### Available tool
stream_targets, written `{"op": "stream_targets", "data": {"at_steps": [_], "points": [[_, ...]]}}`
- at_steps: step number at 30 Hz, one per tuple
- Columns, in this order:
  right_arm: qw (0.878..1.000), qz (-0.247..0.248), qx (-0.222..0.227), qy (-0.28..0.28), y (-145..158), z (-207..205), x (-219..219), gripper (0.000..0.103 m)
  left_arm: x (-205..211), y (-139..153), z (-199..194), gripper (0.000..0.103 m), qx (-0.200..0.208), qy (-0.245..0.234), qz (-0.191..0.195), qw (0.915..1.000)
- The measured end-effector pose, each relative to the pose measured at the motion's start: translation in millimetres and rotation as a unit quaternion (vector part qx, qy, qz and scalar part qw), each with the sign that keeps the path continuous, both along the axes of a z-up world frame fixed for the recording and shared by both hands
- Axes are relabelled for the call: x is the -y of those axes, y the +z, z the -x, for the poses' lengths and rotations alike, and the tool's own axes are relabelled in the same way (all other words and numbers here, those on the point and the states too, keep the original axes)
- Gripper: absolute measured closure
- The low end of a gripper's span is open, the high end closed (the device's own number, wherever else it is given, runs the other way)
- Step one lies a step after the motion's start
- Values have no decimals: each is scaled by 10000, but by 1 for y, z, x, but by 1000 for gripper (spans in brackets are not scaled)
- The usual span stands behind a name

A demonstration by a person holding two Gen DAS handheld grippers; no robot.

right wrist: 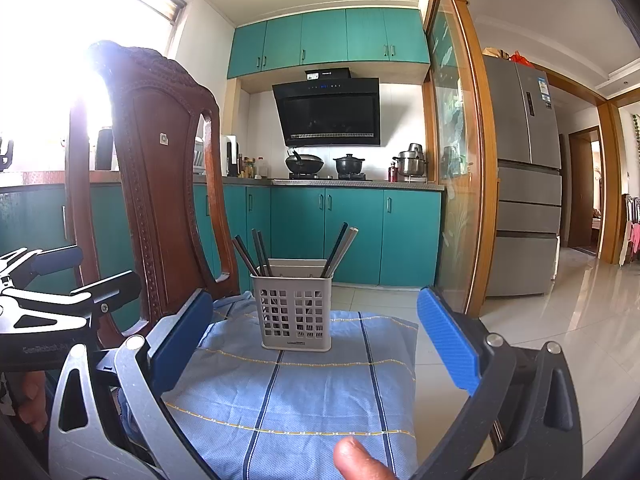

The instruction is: Organize utensils

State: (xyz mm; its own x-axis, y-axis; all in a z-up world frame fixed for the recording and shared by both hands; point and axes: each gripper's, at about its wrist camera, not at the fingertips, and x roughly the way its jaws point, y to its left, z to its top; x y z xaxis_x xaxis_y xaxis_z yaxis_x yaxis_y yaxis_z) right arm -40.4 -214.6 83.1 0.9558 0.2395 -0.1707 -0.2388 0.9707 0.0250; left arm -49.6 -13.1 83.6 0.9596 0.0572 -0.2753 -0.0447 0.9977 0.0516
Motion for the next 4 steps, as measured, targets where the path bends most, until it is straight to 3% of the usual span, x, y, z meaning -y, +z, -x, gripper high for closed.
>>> {"op": "stream_targets", "data": {"at_steps": [4], "points": [[10000,-13,-36,5,-1,-3,0,3,-2,-2,-5,4,-58,18,31,10000]]}}
